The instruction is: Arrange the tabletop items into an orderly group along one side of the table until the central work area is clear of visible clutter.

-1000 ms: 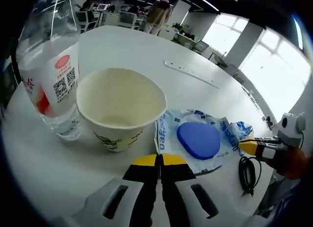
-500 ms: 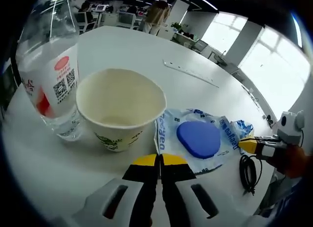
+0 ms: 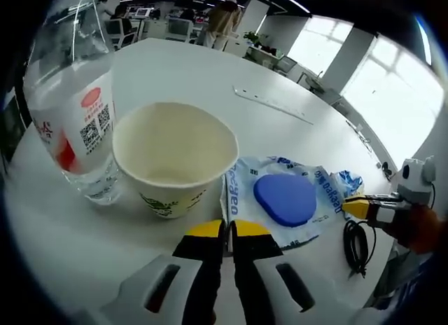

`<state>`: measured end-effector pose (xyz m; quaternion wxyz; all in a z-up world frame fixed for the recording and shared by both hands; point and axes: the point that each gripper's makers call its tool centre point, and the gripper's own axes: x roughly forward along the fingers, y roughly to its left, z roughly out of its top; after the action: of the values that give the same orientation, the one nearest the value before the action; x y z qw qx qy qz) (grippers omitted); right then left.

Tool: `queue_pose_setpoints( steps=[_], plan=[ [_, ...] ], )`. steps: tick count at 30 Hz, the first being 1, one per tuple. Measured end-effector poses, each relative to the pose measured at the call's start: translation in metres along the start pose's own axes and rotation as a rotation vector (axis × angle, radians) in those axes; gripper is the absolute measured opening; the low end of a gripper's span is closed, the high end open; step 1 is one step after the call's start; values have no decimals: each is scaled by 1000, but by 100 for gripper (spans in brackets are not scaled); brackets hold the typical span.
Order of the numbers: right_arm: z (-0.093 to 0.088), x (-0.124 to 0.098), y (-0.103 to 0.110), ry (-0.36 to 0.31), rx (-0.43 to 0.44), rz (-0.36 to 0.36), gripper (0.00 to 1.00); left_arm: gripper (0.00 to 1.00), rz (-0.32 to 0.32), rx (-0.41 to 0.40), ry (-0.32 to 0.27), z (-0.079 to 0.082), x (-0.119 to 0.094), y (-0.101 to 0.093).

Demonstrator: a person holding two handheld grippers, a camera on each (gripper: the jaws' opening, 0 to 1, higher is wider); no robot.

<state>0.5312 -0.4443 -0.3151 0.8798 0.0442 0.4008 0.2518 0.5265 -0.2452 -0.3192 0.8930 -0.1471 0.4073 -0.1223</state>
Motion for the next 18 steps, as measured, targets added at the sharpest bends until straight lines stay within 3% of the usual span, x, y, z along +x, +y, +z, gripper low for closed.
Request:
queue_pose_setpoints(
  steps=[18],
  plan=[
    [1,-15,-7,-20,-3,-1,10,9,-1,10,-4,-4,-16,0]
  ],
)
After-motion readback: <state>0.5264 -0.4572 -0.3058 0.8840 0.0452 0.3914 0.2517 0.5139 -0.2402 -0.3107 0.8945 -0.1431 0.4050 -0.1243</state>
